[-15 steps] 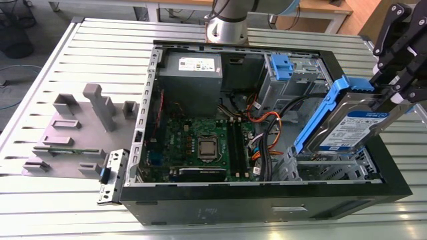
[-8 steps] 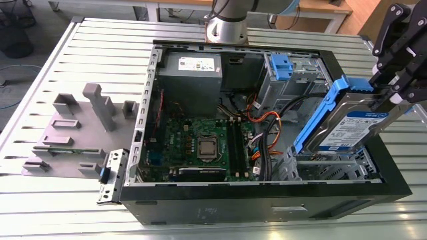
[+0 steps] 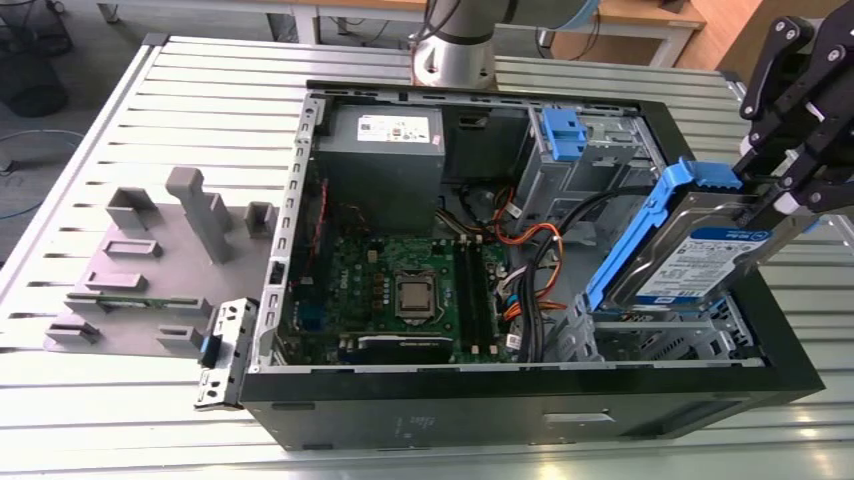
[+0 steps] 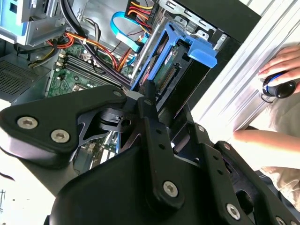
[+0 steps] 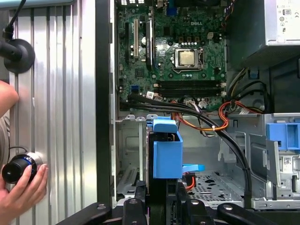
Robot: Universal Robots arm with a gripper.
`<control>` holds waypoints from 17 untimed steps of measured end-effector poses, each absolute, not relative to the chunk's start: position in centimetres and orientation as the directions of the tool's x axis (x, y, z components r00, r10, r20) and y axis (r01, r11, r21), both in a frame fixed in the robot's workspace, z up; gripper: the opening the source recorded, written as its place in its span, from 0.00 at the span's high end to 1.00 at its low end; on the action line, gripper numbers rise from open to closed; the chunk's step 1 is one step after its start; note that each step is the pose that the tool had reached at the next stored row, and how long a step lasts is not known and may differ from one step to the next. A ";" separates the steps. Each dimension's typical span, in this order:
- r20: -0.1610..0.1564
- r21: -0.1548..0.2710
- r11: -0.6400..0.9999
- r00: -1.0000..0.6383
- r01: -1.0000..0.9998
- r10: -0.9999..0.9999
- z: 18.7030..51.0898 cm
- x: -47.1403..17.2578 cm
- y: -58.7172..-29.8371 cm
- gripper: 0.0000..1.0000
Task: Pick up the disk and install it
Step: 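Insert the disk into the insertion slot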
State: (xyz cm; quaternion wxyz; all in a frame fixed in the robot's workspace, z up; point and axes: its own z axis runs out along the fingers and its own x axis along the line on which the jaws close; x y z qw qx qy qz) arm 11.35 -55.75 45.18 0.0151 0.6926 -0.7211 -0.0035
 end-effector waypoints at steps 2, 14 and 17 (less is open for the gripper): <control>0.017 0.026 0.040 -0.040 -0.999 -0.999 45.1 11.4 -55.7 0.65; 0.017 0.026 0.040 -0.040 -0.999 -0.999 44.0 11.4 -55.7 0.65; 0.017 0.026 0.040 -0.040 -0.999 -0.999 43.7 11.4 -55.7 0.65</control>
